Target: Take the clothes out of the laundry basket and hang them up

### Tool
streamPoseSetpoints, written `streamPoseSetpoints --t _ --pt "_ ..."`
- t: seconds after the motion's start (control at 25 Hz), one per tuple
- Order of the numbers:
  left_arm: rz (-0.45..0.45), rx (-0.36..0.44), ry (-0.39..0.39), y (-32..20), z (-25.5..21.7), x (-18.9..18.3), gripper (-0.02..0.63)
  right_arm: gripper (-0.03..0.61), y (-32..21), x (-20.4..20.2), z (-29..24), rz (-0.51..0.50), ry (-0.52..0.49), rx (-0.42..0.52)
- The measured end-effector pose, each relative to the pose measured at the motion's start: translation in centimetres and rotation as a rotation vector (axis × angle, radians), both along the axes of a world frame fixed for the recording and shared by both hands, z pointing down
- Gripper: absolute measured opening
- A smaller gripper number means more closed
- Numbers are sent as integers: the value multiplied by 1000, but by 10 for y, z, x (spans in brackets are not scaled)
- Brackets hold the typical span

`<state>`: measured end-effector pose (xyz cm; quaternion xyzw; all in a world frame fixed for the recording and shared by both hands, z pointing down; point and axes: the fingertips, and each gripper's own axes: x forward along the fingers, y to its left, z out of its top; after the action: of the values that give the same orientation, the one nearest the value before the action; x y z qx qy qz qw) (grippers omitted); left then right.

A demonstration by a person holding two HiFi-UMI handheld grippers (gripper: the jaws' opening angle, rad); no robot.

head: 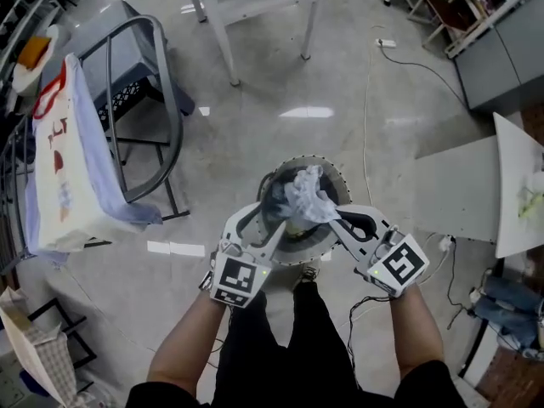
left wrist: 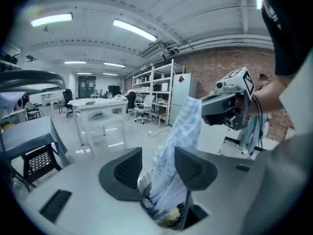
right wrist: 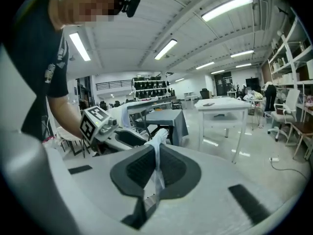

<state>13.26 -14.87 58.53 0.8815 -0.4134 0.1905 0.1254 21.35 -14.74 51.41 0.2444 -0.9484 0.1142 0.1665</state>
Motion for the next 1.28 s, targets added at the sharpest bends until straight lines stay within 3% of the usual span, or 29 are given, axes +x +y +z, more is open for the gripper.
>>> streamPoseSetpoints --t 0.16,0.44,0.68,1.04,1.12,1.2,1.28 --pt "39 -2 3 -2 -24 2 202 15 6 -4 -68 -36 -56 63" --pt "174 -112 145 3 -66 12 250 15 38 -8 -171 -147 -141 133" --pt "371 -143 96 11 -76 36 275 15 68 -6 -225 -262 -152 167" --pt "499 -324 402 15 -105 82 270 15 91 -4 -259 -316 -140 180" --pt "502 -319 456 17 -116 93 206 15 94 -4 -267 -320 -140 187" --pt "494 -299 506 14 -129 100 71 15 98 -2 -272 -321 -132 194" --pt "498 -275 520 13 -140 105 23 15 101 1 -277 -317 -133 197"
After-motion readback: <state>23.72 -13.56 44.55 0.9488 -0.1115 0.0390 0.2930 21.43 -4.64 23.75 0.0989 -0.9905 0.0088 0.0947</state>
